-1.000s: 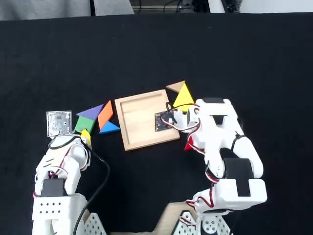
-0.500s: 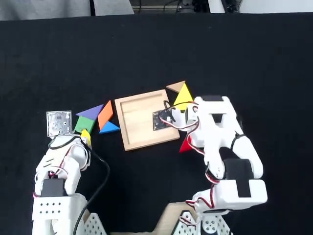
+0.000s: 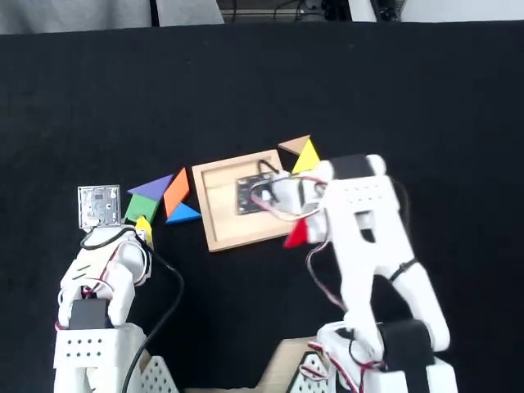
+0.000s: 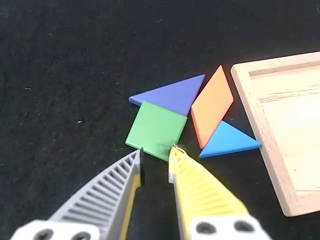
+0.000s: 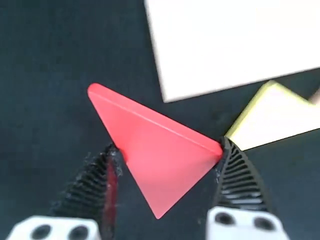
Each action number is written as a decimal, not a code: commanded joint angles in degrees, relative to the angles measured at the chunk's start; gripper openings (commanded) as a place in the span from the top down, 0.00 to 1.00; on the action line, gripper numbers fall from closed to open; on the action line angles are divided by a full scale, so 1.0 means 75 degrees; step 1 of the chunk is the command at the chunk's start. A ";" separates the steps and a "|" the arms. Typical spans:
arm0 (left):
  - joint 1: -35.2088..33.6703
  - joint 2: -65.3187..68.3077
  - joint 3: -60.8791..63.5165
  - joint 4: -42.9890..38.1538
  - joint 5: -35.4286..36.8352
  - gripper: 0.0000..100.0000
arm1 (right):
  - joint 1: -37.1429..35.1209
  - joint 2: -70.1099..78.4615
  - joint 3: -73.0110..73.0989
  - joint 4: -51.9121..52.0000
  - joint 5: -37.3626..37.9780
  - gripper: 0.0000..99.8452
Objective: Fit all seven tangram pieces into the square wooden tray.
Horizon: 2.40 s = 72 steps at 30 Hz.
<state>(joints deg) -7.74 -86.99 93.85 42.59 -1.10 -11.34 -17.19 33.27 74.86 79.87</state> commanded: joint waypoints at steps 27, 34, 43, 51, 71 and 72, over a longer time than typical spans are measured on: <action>0.0088 -0.0094 -0.0076 -0.0188 -0.0070 0.89 | -0.2309 0.2772 -0.2127 -0.1348 -0.2567 0.83; 0.0076 -0.0094 -0.0076 -0.0188 -0.0070 0.89 | -0.2309 0.3323 -0.2116 -0.1430 -0.2567 0.83; 0.0076 -0.0094 -0.0076 -0.0188 -0.0070 0.89 | -0.2485 0.3581 -0.2139 -0.1606 -0.2567 0.83; 0.0100 -0.0094 -0.0076 -0.0188 -0.0070 0.89 | -0.2426 0.3569 -0.2151 -0.1829 -0.2567 0.83; 0.0076 -0.0094 -0.0076 -0.0188 -0.0070 0.89 | -0.2508 0.3604 -0.2139 -0.1465 -0.2567 0.83; 0.0076 -0.0094 -0.0076 -0.0188 -0.0070 0.89 | -0.2485 0.3569 -0.2127 -0.1465 -0.2567 0.83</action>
<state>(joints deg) -7.74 -86.99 93.85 42.07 -1.10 -29.45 10.42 20.44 63.43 61.41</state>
